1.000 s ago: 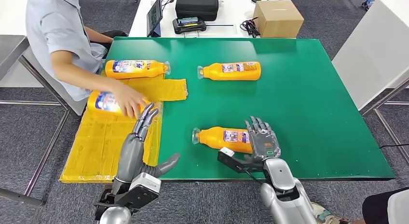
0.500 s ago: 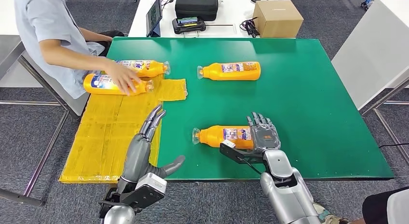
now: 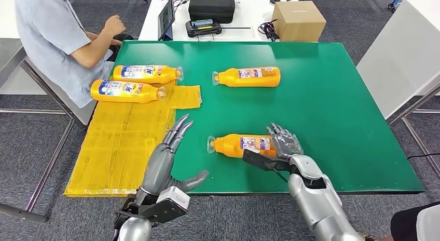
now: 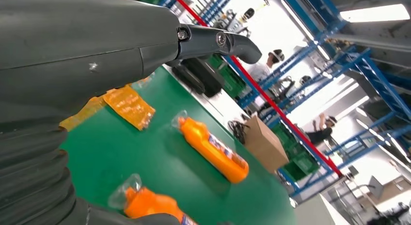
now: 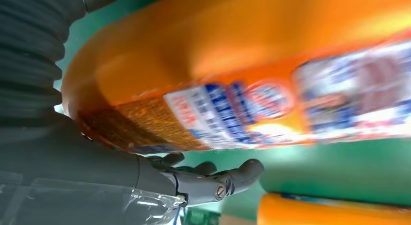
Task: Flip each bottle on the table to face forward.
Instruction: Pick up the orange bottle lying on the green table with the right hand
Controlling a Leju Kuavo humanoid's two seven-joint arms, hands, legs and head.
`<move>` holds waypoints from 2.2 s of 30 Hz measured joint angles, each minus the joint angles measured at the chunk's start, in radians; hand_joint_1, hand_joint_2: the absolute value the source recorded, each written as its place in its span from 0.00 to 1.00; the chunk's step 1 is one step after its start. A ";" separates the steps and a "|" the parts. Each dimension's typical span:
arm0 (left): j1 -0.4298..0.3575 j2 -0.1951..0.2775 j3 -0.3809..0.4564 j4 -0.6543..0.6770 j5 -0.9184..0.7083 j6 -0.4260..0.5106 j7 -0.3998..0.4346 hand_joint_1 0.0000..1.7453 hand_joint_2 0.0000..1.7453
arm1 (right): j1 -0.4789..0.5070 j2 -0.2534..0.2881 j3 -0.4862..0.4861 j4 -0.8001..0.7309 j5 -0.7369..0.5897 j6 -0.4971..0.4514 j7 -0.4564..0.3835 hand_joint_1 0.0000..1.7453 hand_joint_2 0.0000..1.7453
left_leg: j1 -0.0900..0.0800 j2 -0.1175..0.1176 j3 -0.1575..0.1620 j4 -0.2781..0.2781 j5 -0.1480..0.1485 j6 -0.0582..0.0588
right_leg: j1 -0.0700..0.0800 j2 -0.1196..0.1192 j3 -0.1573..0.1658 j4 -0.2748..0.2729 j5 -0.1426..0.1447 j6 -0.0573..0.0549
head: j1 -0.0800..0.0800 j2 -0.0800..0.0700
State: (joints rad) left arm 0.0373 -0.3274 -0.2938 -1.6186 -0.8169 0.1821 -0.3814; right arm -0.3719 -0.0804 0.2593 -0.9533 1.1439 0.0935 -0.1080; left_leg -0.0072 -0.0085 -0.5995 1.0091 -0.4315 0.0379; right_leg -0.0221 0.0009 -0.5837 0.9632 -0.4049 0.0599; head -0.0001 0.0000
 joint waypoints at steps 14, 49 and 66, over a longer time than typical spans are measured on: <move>-0.032 0.006 -0.033 0.048 0.016 -0.010 -0.005 0.00 1.00 | -0.065 -0.049 0.066 0.109 -0.072 0.002 -0.051 1.00 1.00 | 0.000 0.002 0.009 0.000 0.000 0.000 | 0.000 0.000 0.008 0.000 0.000 0.000 | 0.000 0.000; -0.076 -0.002 0.032 0.267 0.810 -0.002 0.053 0.00 1.00 | 0.014 -0.062 0.058 -0.001 -0.660 0.131 -0.255 1.00 1.00 | 0.000 0.001 0.004 0.000 0.000 0.000 | 0.000 0.000 0.005 0.000 0.000 0.000 | 0.000 0.000; -0.114 -0.010 0.083 0.439 0.956 -0.098 0.068 0.00 1.00 | 0.016 -0.031 0.084 -0.102 -0.784 0.196 -0.327 1.00 1.00 | 0.000 -0.001 -0.001 0.000 0.000 0.001 | 0.000 -0.001 0.001 0.000 0.000 0.000 | 0.000 0.000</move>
State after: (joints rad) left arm -0.0764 -0.3374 -0.2108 -1.1800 0.1387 0.0845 -0.3130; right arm -0.3560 -0.1119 0.3431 -1.0550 0.3598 0.2897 -0.4349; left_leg -0.0073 -0.0094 -0.6003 1.0091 -0.4312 0.0384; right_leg -0.0219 -0.0001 -0.5831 0.9634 -0.4048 0.0599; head 0.0002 0.0000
